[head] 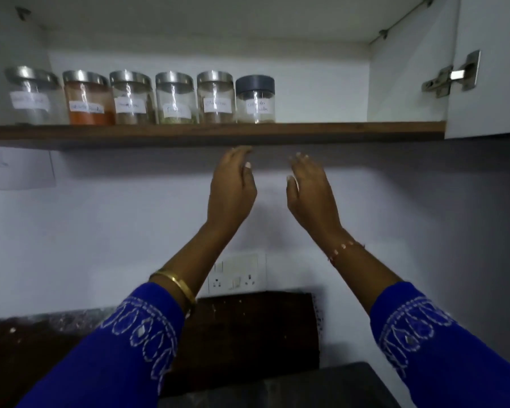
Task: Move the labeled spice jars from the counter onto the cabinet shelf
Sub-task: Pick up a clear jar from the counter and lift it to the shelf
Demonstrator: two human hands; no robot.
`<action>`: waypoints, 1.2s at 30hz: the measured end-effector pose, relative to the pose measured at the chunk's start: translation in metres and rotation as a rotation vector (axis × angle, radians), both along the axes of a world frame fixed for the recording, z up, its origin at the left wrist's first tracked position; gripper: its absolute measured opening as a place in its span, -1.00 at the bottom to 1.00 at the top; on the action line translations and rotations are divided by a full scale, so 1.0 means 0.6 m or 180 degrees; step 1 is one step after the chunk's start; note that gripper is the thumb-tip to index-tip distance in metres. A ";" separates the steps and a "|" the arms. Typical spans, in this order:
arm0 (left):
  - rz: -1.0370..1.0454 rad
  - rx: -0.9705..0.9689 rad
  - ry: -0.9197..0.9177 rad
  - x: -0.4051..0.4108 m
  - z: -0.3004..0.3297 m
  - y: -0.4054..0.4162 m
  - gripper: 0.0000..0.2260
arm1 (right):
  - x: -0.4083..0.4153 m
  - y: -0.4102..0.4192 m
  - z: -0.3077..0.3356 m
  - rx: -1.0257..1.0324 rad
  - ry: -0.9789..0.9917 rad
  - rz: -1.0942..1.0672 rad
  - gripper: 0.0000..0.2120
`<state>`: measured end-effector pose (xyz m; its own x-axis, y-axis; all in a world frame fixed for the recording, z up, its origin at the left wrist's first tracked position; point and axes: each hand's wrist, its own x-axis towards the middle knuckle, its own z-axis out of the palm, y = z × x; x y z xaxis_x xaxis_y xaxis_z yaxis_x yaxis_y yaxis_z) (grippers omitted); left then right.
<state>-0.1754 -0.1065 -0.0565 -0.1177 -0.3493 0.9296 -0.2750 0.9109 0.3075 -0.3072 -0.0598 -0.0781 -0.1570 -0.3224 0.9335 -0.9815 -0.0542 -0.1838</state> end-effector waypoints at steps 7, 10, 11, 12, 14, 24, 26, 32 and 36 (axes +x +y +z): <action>-0.0280 0.0944 -0.0205 0.032 -0.216 0.061 -0.70 | 0.030 0.057 -0.279 0.1027 -0.0730 0.0107 -0.62; -0.0371 0.1220 -0.0346 0.050 -0.293 0.077 -0.70 | 0.054 0.085 -0.363 0.1303 -0.1062 0.0155 -0.62; -0.0405 0.1350 -0.0394 0.057 -0.322 0.084 -0.70 | 0.064 0.097 -0.389 0.1367 -0.1168 0.0173 -0.62; -0.0433 0.1469 -0.0432 0.064 -0.348 0.090 -0.70 | 0.073 0.109 -0.411 0.1428 -0.1283 0.0199 -0.61; -0.0455 0.1734 -0.0486 0.080 -0.403 0.104 -0.70 | 0.088 0.133 -0.452 0.1613 -0.1531 0.0270 -0.60; -0.0454 0.3536 -0.0471 0.137 -0.585 0.181 -0.69 | 0.157 0.202 -0.594 0.2971 -0.2486 0.0488 -0.38; -0.0523 0.3819 -0.0477 0.150 -0.608 0.195 -0.67 | 0.169 0.209 -0.612 0.3337 -0.2517 0.0556 -0.26; -0.0422 0.4225 -0.0538 0.169 -0.641 0.215 -0.66 | 0.185 0.210 -0.639 0.3560 -0.2815 0.0834 0.02; -0.0464 0.4451 -0.0498 0.178 -0.656 0.216 -0.67 | 0.189 0.202 -0.649 0.3319 -0.2857 0.0799 0.04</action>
